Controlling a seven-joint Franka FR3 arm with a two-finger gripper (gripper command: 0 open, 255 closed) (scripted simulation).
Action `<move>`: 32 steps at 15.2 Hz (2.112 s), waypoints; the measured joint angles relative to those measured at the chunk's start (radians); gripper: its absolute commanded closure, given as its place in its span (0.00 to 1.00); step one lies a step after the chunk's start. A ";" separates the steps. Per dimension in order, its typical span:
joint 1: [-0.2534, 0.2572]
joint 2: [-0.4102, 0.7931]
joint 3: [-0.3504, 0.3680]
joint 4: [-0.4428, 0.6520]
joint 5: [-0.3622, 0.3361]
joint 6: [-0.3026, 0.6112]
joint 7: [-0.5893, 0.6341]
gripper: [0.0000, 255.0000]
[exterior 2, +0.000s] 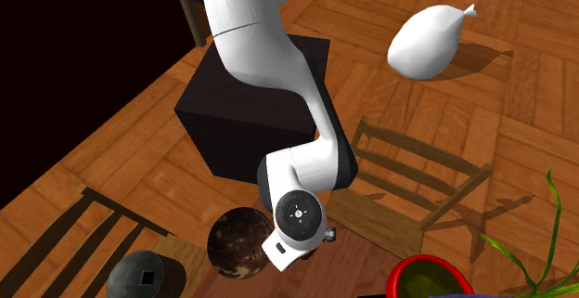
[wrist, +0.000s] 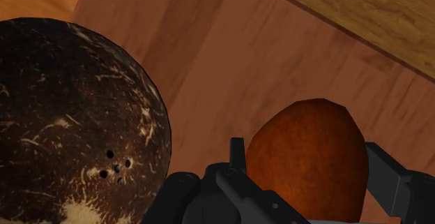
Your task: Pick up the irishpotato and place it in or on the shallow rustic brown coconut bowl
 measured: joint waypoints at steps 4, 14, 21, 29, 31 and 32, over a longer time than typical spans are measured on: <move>-0.007 -0.042 0.007 -0.009 0.008 -0.032 -0.001 1.00; -0.102 -0.126 0.001 -0.084 0.026 -0.050 -0.102 1.00; -0.226 -0.164 -0.026 -0.133 0.037 -0.049 -0.251 1.00; -0.257 -0.113 -0.044 -0.135 0.028 0.002 -0.296 1.00; -0.253 -0.089 -0.047 -0.128 0.023 0.018 -0.294 1.00; -0.252 -0.080 -0.049 -0.126 0.022 0.025 -0.295 1.00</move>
